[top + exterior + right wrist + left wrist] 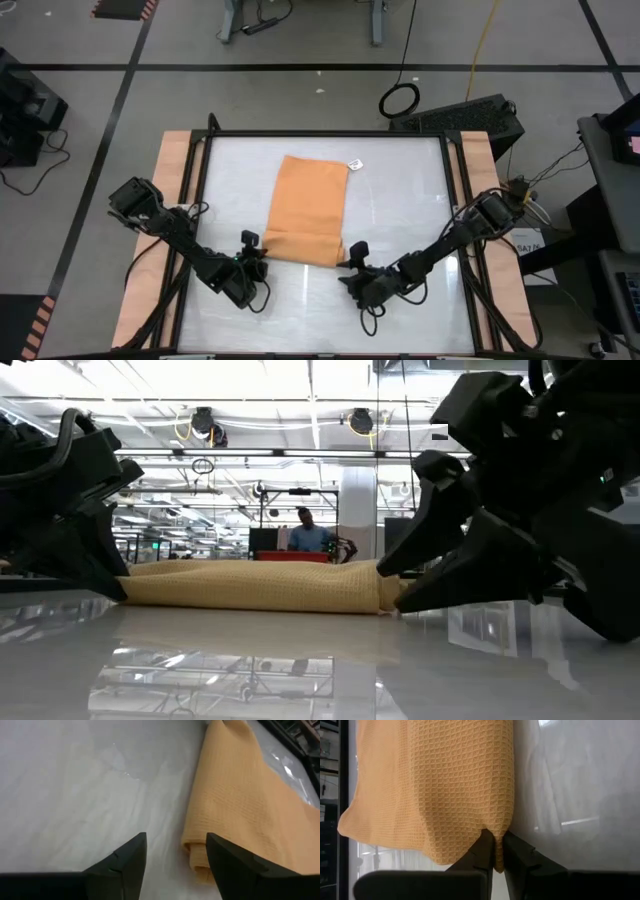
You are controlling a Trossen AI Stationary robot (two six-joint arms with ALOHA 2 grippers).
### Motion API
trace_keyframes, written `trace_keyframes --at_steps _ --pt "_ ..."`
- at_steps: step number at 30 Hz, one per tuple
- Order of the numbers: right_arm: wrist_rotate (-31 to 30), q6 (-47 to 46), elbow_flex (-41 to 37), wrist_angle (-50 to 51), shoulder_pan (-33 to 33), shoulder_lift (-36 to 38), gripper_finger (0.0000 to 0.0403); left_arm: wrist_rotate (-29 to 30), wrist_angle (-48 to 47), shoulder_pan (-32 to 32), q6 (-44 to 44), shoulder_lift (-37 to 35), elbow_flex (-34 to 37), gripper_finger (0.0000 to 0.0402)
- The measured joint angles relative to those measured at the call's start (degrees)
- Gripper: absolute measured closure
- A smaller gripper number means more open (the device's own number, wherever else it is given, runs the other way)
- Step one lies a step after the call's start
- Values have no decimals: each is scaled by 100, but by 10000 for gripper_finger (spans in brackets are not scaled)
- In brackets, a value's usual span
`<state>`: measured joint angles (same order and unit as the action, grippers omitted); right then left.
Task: Roll towel into tight, uniform cylinder
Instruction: Roll the yellow towel
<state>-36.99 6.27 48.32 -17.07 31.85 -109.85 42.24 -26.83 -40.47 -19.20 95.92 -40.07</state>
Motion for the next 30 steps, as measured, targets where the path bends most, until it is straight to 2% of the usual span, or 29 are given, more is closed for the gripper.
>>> trace_keyframes --at_steps 8,15,23,30 --pt "-316 920 12 -287 -19 -21 198 -1 73 2 -3 0 0 368" --pt "-262 424 10 -48 -321 -24 211 -31 88 4 -145 0 0 368" --pt "678 19 -1 31 -749 -32 273 -46 129 0 -151 0 0 369" --pt "770 -224 -1 4 -863 -36 359 -392 257 7 -156 -7 -33 369"
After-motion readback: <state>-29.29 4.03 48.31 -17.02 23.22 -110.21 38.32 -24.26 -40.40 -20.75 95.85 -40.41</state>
